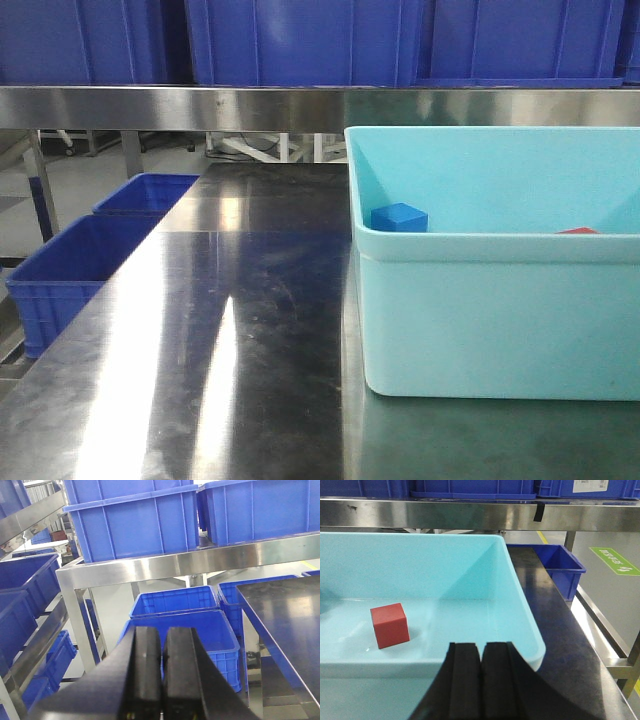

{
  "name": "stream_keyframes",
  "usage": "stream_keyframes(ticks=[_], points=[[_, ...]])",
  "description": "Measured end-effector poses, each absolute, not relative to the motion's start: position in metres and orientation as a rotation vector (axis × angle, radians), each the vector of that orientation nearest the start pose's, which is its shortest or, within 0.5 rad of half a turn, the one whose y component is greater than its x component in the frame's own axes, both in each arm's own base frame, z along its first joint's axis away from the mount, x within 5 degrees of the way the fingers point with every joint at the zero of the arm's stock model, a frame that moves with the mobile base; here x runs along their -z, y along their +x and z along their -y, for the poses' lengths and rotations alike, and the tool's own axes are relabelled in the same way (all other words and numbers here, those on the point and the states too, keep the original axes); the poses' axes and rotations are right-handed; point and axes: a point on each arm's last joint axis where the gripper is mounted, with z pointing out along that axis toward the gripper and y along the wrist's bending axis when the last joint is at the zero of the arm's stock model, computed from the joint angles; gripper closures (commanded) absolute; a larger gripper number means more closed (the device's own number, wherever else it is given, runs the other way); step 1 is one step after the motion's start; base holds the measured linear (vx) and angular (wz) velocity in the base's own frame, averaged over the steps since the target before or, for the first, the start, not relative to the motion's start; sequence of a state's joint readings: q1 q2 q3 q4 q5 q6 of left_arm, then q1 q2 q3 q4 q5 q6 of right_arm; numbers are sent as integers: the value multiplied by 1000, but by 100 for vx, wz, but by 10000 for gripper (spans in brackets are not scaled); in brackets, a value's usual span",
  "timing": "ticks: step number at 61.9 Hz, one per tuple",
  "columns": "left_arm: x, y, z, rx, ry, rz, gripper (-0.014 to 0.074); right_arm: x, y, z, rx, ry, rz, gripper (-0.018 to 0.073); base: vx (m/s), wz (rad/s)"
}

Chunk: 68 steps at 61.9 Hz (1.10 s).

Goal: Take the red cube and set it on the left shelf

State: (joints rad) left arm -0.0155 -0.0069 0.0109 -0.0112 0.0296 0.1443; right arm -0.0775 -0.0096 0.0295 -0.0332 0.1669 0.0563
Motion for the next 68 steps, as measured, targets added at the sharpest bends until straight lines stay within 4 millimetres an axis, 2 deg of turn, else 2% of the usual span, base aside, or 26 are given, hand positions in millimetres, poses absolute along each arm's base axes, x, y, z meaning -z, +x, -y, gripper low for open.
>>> stream_keyframes(ticks=[68], points=[[-207,56,1,-94,113,-1514,491,-189,56,5,49,86,-1668,502,0,0]])
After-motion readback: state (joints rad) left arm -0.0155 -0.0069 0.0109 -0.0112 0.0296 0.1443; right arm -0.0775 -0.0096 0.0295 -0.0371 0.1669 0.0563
